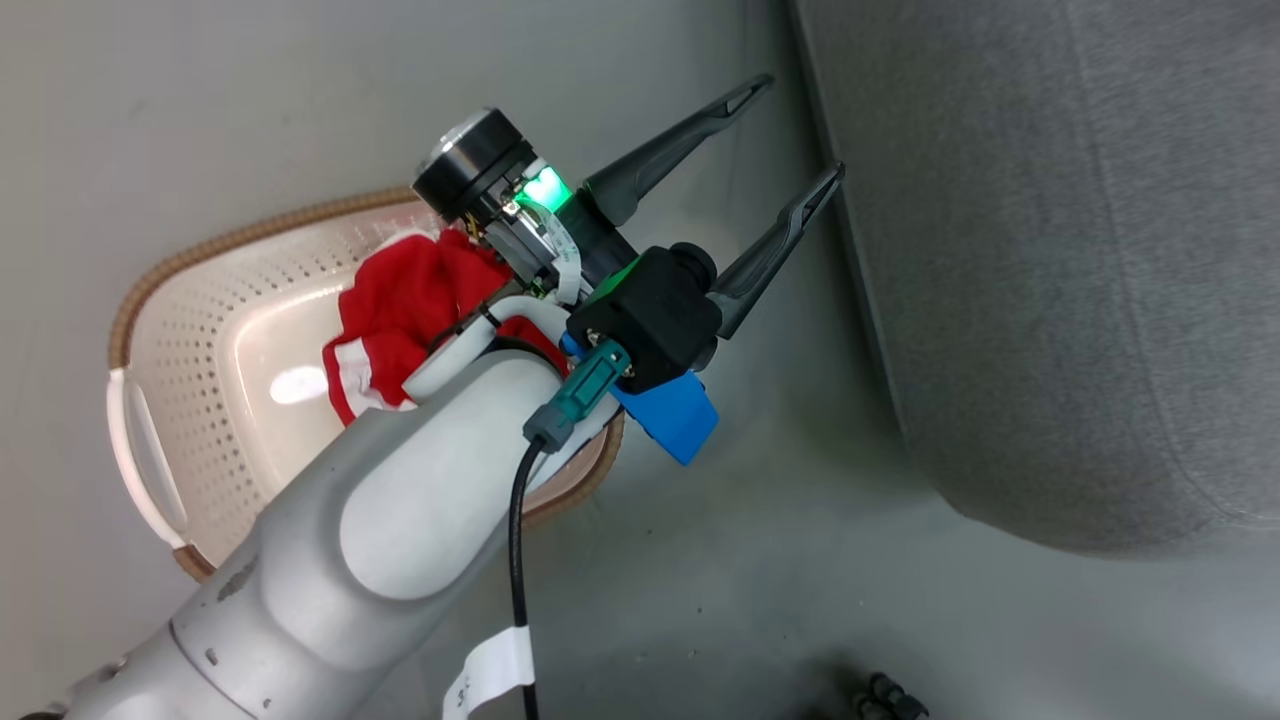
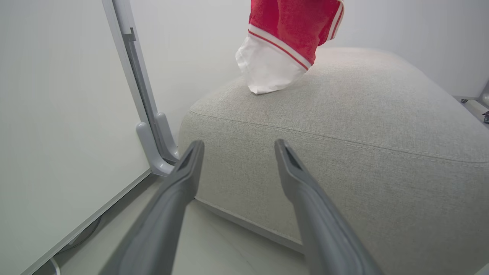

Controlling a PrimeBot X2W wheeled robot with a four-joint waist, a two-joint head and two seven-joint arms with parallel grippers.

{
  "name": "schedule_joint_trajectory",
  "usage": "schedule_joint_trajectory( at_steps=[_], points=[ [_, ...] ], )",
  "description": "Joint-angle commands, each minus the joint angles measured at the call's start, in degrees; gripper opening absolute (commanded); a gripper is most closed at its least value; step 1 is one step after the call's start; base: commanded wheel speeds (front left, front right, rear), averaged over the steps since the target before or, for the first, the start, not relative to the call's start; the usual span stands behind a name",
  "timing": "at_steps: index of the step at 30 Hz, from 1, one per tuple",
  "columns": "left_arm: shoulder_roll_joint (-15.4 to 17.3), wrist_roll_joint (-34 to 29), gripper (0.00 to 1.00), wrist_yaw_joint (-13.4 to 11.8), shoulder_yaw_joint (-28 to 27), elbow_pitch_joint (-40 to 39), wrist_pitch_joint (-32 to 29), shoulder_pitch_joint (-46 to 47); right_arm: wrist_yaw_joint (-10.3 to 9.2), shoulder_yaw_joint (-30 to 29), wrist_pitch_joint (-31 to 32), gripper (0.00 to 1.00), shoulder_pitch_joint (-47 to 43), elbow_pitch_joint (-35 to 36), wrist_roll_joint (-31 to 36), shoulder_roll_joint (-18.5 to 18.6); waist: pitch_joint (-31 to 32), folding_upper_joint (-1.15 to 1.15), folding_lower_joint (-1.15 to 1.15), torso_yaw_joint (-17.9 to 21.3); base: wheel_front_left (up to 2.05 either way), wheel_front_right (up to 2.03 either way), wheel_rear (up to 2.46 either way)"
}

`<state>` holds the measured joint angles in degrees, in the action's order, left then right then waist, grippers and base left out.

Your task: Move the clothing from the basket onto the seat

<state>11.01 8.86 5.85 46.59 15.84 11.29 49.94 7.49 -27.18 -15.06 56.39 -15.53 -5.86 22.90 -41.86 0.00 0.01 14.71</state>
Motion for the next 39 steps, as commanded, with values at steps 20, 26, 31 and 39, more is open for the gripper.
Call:
schedule_joint_trajectory(
  at_steps=[20, 26, 31, 39],
  points=[
    [3.3, -0.2, 1.00, -1.7, 0.2, -4.5, -2.3, 0.2, 0.00, -0.6, -0.2, 1.00, -2.5, -25.6, 3.1, -4.5, -5.9, 0.00, -0.01, -0.1, 0.00, 0.00, 0.00],
    [3.2, 1.0, 1.00, -2.3, 0.0, -3.2, -0.5, -1.3, 0.00, 1.9, -0.2, 1.00, -6.9, -23.0, 3.7, -5.9, -1.4, 0.00, -0.01, 0.7, 0.00, 0.00, 0.00],
    [1.3, 2.8, 1.00, -3.0, -0.4, -0.9, 2.0, -3.2, 0.00, 2.4, -0.2, 1.00, -15.7, -17.8, 3.1, -6.7, 4.5, 0.00, -0.01, -0.3, 0.00, 0.00, 0.00],
    [-0.7, 6.8, 1.00, -5.8, -4.4, 1.9, 3.9, -9.2, 0.00, 3.5, -0.2, 1.00, -28.5, -6.1, 1.9, -9.4, 14.9, 0.00, -0.01, -2.4, 0.00, 0.00, 0.00]
  ],
)
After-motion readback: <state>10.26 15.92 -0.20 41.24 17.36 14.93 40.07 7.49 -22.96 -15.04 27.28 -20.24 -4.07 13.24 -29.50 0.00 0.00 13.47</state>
